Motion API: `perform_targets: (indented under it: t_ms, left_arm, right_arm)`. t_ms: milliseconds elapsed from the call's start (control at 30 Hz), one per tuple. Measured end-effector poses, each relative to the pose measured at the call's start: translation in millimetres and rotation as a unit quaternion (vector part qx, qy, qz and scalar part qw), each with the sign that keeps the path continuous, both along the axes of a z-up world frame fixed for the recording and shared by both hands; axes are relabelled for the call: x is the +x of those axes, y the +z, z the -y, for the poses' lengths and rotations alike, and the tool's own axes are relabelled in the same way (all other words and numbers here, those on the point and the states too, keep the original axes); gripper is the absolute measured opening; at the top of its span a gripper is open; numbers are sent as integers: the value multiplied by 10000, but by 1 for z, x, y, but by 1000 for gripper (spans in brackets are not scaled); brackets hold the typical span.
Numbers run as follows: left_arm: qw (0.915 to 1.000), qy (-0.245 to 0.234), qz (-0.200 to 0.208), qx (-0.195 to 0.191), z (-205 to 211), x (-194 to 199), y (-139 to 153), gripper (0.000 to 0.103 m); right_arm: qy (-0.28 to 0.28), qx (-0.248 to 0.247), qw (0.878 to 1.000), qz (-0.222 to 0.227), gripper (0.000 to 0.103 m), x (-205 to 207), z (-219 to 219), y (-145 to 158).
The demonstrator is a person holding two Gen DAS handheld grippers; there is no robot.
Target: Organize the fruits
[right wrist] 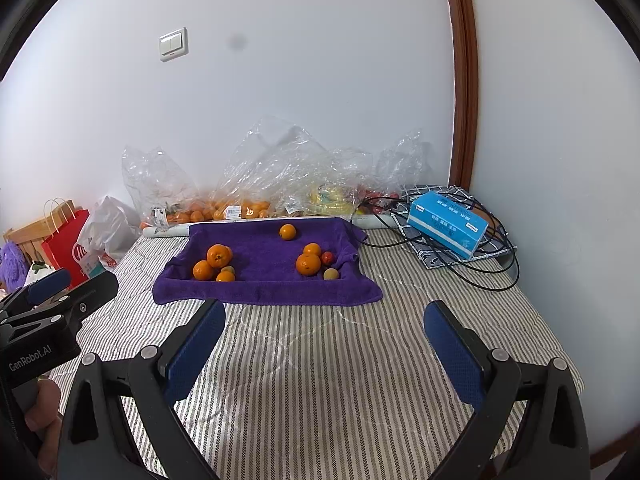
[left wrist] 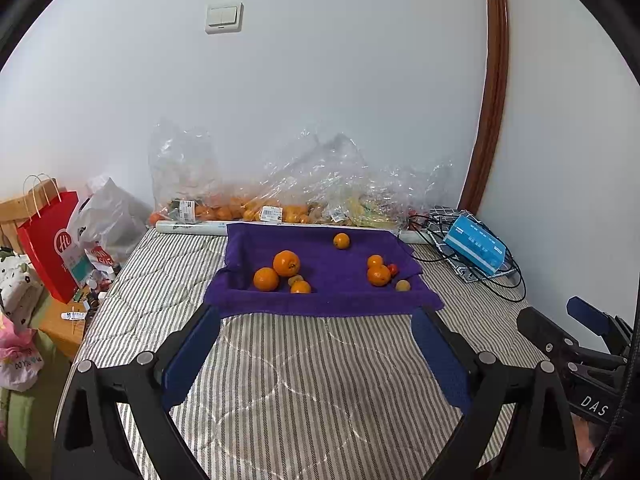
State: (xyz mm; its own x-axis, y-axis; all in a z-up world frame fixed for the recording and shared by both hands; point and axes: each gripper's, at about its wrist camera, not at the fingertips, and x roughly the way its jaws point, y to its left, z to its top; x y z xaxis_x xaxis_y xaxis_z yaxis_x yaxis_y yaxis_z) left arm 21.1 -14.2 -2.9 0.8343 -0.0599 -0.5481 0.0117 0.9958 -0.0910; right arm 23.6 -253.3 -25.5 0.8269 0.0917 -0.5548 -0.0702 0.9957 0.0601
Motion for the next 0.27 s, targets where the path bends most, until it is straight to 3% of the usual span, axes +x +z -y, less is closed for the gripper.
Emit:
perform_targets:
  t_ms: [267]
  left_arm:
    - [10000, 23, 12, 0, -1, 0, 2, 97]
  right_arm:
    - [1, 2, 10000, 6, 99, 0, 0, 0]
